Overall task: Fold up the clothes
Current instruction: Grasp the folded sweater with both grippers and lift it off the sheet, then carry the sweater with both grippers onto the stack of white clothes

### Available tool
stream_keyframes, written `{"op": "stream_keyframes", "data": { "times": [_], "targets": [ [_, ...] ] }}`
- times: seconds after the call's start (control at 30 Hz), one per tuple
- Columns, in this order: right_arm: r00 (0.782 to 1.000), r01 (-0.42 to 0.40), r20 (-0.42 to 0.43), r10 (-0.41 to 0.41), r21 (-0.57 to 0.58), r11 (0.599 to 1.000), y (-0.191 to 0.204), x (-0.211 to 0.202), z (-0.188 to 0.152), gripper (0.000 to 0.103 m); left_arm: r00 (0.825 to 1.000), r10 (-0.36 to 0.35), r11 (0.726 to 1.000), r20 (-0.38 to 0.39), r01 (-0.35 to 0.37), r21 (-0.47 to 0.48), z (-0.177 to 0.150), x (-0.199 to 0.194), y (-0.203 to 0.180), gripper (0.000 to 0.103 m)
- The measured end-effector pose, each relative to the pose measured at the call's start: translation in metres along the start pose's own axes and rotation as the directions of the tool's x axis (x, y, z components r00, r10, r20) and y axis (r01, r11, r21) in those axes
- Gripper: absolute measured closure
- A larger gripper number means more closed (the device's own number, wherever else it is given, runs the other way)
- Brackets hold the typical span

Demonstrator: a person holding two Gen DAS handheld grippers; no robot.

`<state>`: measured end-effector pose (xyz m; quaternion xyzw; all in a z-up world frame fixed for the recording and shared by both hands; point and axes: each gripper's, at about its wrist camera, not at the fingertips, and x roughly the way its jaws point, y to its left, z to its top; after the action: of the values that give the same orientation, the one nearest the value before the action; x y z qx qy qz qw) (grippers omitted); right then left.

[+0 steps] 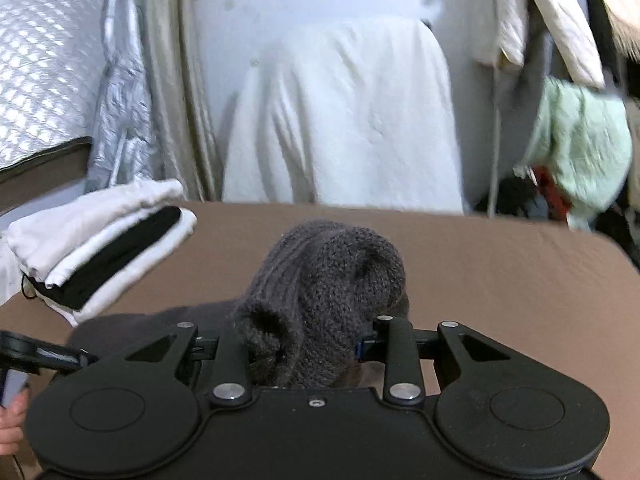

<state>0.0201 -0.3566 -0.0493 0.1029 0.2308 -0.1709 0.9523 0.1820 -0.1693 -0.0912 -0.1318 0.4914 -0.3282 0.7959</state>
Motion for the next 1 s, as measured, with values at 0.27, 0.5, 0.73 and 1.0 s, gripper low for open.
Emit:
{"op": "stream_keyframes", "data": {
  "times": [0.27,0.5,0.73,1.0],
  "targets": [
    [0.985,0.008,-0.158,0.065,0.424,0.905,-0.086,0.031,-0.064,0.057,0.978,-0.050,0.989,-0.204,0.020,-0.145,0.004,0.065,0.022,0.035],
    [0.967,-0.027,-0.180,0.183,0.637,0.770,-0.122,0.065,-0.105,0.024,0.991,-0.041,0.998,-0.128,0.034,-0.055,0.001,0.062,0.004,0.074],
    [0.982,-0.082,-0.104,0.156,0.513,0.855,-0.100,0.064,-0.071,0.069,0.982,0.185,0.954,0.037,-0.189,0.234,-0.011,0.046,-0.064,0.076],
    [0.984,-0.170,0.064,0.164,0.110,0.979,-0.025,-0.007,0.037,0.071,0.995,0.067,0.973,0.079,-0.083,0.214,0.006,0.018,-0.086,0.078]
  ]
}}
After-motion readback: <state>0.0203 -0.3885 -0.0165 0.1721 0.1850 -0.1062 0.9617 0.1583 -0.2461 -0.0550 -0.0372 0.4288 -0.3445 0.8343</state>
